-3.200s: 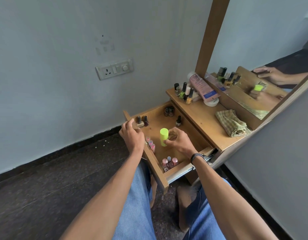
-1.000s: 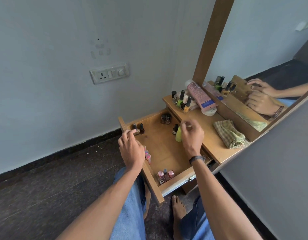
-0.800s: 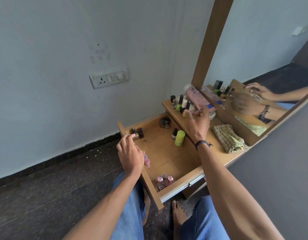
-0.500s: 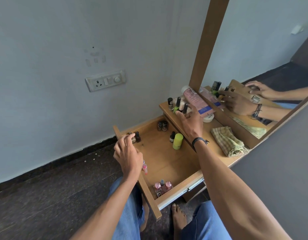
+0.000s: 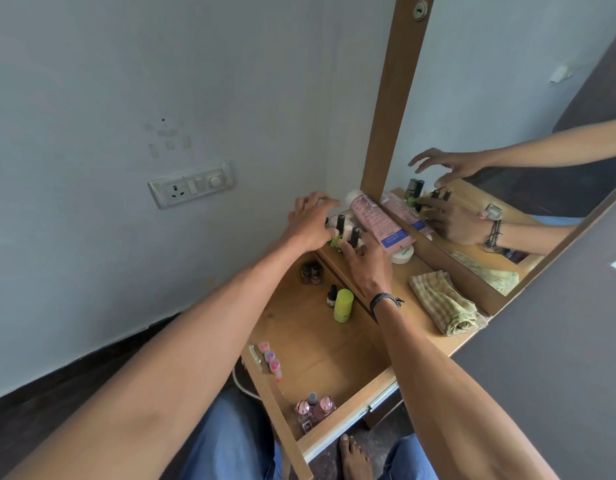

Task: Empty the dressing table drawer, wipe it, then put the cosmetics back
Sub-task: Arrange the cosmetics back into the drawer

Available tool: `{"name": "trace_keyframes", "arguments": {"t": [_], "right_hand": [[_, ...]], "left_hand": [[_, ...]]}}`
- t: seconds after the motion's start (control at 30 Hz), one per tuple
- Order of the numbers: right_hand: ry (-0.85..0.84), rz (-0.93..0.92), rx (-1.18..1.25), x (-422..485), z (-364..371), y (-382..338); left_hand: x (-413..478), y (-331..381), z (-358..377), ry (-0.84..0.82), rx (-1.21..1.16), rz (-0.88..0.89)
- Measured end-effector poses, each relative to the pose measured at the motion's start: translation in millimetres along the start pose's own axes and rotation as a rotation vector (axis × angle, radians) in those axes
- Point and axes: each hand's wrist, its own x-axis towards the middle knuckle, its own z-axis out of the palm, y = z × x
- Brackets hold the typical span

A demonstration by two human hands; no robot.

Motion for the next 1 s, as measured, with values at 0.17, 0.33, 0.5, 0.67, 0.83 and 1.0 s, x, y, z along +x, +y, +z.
{"name": "trace_keyframes", "arguments": {"t": [0.17, 0.33, 0.5, 0.67, 0.83, 1.0], "right_hand": [[0.010, -0.012, -0.013, 2.3, 3.7, 3.3], [0.014, -0.011, -0.011, 2.5, 3.2, 4.5], [0.015, -0.012, -0.001, 2.7, 3.3, 5.5], [0.024, -0.005, 0.014, 2.5, 2.7, 4.0], [0.009, 0.026, 0.056, 2.6, 2.6, 4.8], [0.012, 0.024, 0.115, -2.6, -0.3, 5.4]], "left_hand": [[12.8, 11.1, 0.9, -0.108, 0.142, 0.072], [16.8, 15.4, 4.8, -0.055, 0.164, 0.071], [17.5, 15.2, 7.5, -0.016, 0.197, 0.096], [16.0, 14.7, 9.6, -0.006, 0.192, 0.137], [8.4, 16.1, 11.3, 0.036, 0.185, 0.168], [-5.4, 17.0, 5.7, 0.091, 0.182, 0.188]]}}
